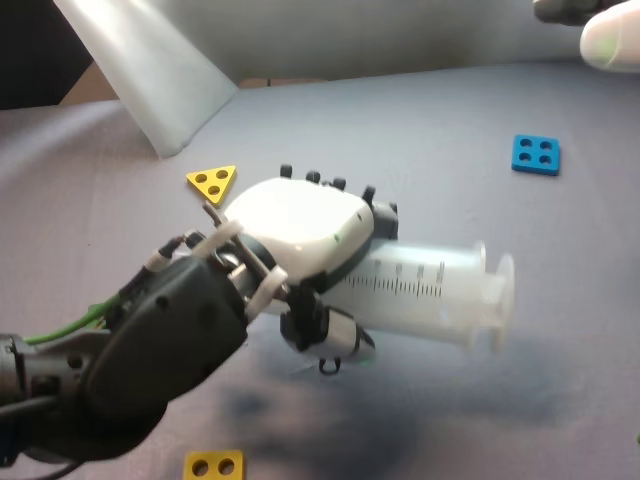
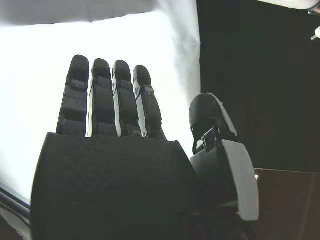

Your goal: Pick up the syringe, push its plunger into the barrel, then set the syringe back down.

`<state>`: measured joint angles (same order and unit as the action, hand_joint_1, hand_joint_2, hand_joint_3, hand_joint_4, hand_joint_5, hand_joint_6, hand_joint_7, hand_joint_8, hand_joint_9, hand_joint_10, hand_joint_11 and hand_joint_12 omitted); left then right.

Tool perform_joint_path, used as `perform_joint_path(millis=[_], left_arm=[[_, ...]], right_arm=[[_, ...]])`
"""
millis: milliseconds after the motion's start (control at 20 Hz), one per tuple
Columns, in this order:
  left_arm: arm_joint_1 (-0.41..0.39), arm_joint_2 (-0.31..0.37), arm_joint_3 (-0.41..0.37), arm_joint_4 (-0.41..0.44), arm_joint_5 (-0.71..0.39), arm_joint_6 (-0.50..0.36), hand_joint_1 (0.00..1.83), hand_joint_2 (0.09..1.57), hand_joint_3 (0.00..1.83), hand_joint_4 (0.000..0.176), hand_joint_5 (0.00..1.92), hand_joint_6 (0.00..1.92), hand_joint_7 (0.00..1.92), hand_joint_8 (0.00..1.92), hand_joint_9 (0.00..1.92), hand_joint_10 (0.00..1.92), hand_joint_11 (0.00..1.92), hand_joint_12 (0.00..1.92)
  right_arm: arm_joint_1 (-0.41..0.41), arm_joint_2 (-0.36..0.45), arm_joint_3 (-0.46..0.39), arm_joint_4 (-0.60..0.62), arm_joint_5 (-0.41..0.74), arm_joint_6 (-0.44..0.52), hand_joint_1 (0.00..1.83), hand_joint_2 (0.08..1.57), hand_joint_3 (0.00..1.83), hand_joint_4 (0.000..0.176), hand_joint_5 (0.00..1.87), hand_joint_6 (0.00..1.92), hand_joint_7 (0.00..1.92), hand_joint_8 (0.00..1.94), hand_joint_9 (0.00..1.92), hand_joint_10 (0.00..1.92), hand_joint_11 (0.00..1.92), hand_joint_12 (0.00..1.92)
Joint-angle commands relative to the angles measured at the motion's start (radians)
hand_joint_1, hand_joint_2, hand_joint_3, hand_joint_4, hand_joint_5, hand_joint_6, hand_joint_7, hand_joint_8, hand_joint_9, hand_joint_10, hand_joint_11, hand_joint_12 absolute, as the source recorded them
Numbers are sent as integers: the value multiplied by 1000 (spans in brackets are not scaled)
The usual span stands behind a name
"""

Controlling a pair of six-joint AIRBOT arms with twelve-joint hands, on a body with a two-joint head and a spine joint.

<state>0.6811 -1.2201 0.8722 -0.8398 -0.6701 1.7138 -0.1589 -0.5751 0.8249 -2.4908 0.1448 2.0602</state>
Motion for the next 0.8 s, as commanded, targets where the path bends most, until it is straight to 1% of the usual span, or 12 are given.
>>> perform_joint_path(millis=[0, 100, 150, 200, 250, 300, 350, 450, 500, 550, 650, 750], left_arm=[[-4, -9, 1, 64, -86, -8, 1215, 1222, 0, 0, 815, 1043, 773, 1559, 644, 1275, 430, 1420], [12, -16, 1, 72, -89, -20, 1218, 1218, 0, 0, 821, 1037, 783, 1544, 644, 1282, 433, 1426], [16, -20, 1, 74, -93, -25, 1214, 1217, 0, 0, 817, 1052, 790, 1526, 656, 1259, 430, 1423], [18, -21, 1, 74, -95, -27, 1312, 1230, 1, 0, 762, 1119, 770, 1504, 650, 1478, 427, 1431], [19, -22, 1, 74, -97, -27, 1217, 1215, 0, 0, 806, 1070, 809, 1495, 676, 1241, 459, 1410], [20, -22, 1, 74, -98, -28, 1215, 1215, 0, 0, 816, 1052, 798, 1513, 672, 1224, 452, 1405], [21, -21, 1, 77, -98, -31, 1215, 1215, 0, 0, 816, 1052, 798, 1513, 672, 1224, 452, 1405], [25, -21, 1, 82, -98, -40, 1221, 1213, 0, 0, 835, 1006, 789, 1540, 664, 1270, 452, 1427], [26, -21, 0, 82, -98, -41, 1221, 1213, 0, 0, 831, 1010, 792, 1537, 661, 1275, 452, 1430], [28, -21, 0, 82, -98, -41, 1220, 1215, 1, 0, 831, 1010, 786, 1542, 656, 1275, 457, 1428], [31, -21, 0, 82, -98, -44, 1216, 1223, 2, 0, 810, 1038, 773, 1561, 640, 1276, 450, 1430], [31, -21, 0, 82, -101, -44, 1202, 1239, 4, 0, 784, 1096, 739, 1599, 618, 1289, 453, 1437]], right_arm=[[19, 1, 2, 1, -61, -16, 0, 1392, 0, 0, 203, 1, 172, 2, 119, 5, 0, 312], [40, 1, 2, 1, -33, -54, 0, 1391, 0, 0, 202, 3, 174, 3, 121, 6, 0, 315], [53, 1, 2, 11, -17, -95, 0, 1391, 0, 0, 218, 6, 187, 5, 132, 8, 0, 361], [57, 0, 2, 123, -5, -221, 0, 1390, 0, 0, 220, 5, 187, 2, 133, 6, 0, 386], [59, -2, 11, 450, 59, -591, 0, 1391, 0, 0, 225, 4, 194, 2, 142, 7, 0, 413], [57, -2, 17, 734, 144, -876, 0, 1389, 0, 0, 209, 2, 178, 1, 130, 1, 0, 383], [57, -2, 17, 811, 181, -962, 0, 1389, 0, 0, 209, 2, 178, 1, 130, 1, 0, 383], [60, -2, 18, 837, 188, -1005, 0, 1391, 0, 0, 217, 6, 185, 4, 134, 3, 0, 378], [60, -2, 19, 852, 193, -1052, 0, 1390, 0, 0, 218, 6, 187, 5, 136, 4, 0, 379], [59, -2, 19, 885, 211, -1153, 0, 1390, 0, 0, 211, 2, 184, 2, 133, 2, 0, 361], [56, -2, 18, 902, 222, -1260, 0, 1394, 1, 0, 210, 1, 181, 0, 130, 0, 0, 371], [51, -1, 18, 903, 222, -1283, 0, 1392, 0, 0, 216, 1, 186, 0, 138, 2, 0, 396]])
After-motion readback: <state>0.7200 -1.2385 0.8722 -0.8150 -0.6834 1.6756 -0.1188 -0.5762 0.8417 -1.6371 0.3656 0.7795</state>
